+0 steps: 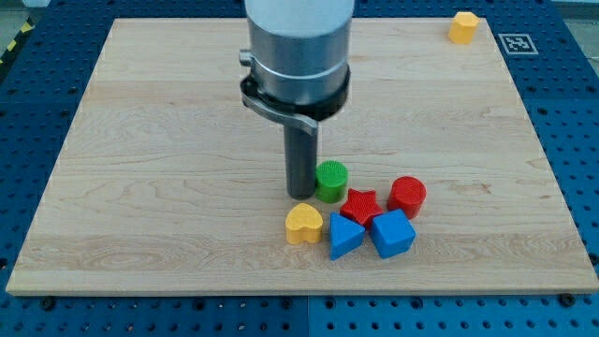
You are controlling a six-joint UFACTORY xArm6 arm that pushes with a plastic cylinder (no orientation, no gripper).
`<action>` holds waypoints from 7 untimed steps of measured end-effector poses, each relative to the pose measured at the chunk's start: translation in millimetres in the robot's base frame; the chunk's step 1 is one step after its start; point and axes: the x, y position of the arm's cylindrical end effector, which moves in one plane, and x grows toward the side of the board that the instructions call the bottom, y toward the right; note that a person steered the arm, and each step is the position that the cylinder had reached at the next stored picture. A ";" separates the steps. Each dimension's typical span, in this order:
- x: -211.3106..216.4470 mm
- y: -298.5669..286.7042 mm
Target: Slide the green star to the center
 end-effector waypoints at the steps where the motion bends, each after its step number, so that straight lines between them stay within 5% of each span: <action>1: -7.0 -7.4; 3: -101.2 -68.8; 6: -279.3 -71.1; 7: -289.1 -72.4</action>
